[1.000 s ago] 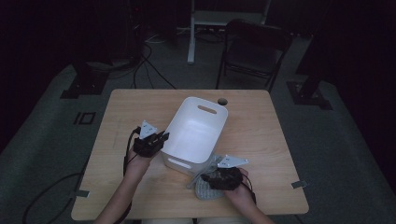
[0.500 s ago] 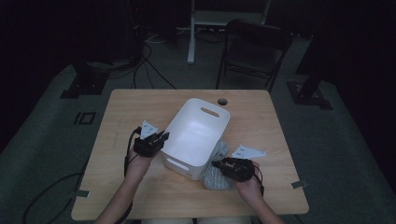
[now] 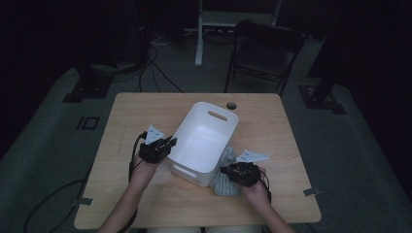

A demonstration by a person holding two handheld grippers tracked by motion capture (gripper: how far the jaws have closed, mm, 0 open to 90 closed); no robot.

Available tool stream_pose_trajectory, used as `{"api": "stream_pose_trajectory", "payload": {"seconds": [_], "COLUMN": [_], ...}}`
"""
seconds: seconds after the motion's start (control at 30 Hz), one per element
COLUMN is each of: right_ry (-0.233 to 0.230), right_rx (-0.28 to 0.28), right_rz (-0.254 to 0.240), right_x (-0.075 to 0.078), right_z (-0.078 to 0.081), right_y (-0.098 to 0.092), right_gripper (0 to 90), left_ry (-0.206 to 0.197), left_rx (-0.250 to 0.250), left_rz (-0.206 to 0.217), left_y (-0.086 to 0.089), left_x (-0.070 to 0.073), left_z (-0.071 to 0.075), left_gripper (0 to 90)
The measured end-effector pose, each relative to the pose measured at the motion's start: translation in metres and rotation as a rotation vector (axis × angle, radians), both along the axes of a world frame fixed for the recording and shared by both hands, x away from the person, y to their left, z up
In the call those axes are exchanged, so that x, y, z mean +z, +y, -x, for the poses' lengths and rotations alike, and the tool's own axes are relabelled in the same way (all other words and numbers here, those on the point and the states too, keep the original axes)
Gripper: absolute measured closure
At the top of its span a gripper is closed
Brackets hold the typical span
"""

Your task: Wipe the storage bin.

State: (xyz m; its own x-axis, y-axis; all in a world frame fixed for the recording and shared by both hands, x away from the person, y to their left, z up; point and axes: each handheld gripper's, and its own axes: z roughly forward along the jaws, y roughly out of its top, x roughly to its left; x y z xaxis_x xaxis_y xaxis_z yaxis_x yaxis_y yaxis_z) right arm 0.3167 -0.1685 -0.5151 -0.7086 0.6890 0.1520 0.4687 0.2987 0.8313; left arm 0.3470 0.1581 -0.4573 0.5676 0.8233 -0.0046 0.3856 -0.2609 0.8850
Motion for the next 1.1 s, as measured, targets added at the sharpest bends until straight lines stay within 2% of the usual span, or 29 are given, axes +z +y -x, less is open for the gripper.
{"api": "stream_pose_trajectory", "payload": {"seconds": [0.17, 0.23, 0.33, 0.43, 0.5, 0.53, 0.7, 0.83, 0.9, 0.97, 1.1], "right_ry": [0.065, 0.093, 0.083, 0.071, 0.043, 0.038, 0.015, -0.005, -0.002, -0.011, -0.010], "right_rx": [-0.023, -0.024, -0.023, -0.037, -0.048, -0.054, -0.085, -0.115, -0.128, -0.141, -0.153], "right_rz": [0.071, 0.049, 0.043, 0.011, 0.003, 0.000, -0.026, -0.030, -0.043, -0.046, -0.046], "right_x": [-0.025, -0.025, -0.020, -0.008, 0.002, 0.007, 0.024, 0.028, 0.028, 0.028, 0.026], "right_z": [-0.014, -0.017, -0.015, -0.012, -0.008, -0.006, 0.001, 0.007, 0.007, 0.008, 0.007], "right_y": [0.001, 0.000, -0.002, -0.010, -0.017, -0.021, -0.041, -0.054, -0.059, -0.062, -0.063], "right_gripper": [73.6, 73.7, 73.6, 73.6, 73.6, 73.5, 73.3, 73.1, 73.0, 73.0, 73.0], "left_ry": [0.000, 0.000, 0.015, 0.024, 0.028, 0.039, 0.038, 0.055, 0.065, 0.052, 0.064], "left_rx": [0.022, 0.032, 0.023, 0.008, -0.002, -0.015, -0.043, -0.053, -0.053, -0.048, -0.057], "left_rz": [-0.003, 0.010, 0.041, 0.044, 0.044, 0.046, 0.071, 0.064, 0.079, 0.066, 0.069], "left_y": [0.000, 0.001, 0.004, 0.006, 0.007, 0.008, 0.012, 0.013, 0.015, 0.014, 0.012], "left_x": [0.000, -0.001, 0.000, 0.001, 0.001, 0.001, 0.004, 0.003, 0.003, 0.004, 0.006], "left_z": [0.001, 0.001, -0.002, -0.002, 0.000, 0.000, 0.006, 0.012, 0.016, 0.022, 0.028], "left_gripper": [81.7, 81.3, 79.6, 78.1, 73.7, 71.0, 60.8, 58.2, 57.3, 55.8, 52.1]}}
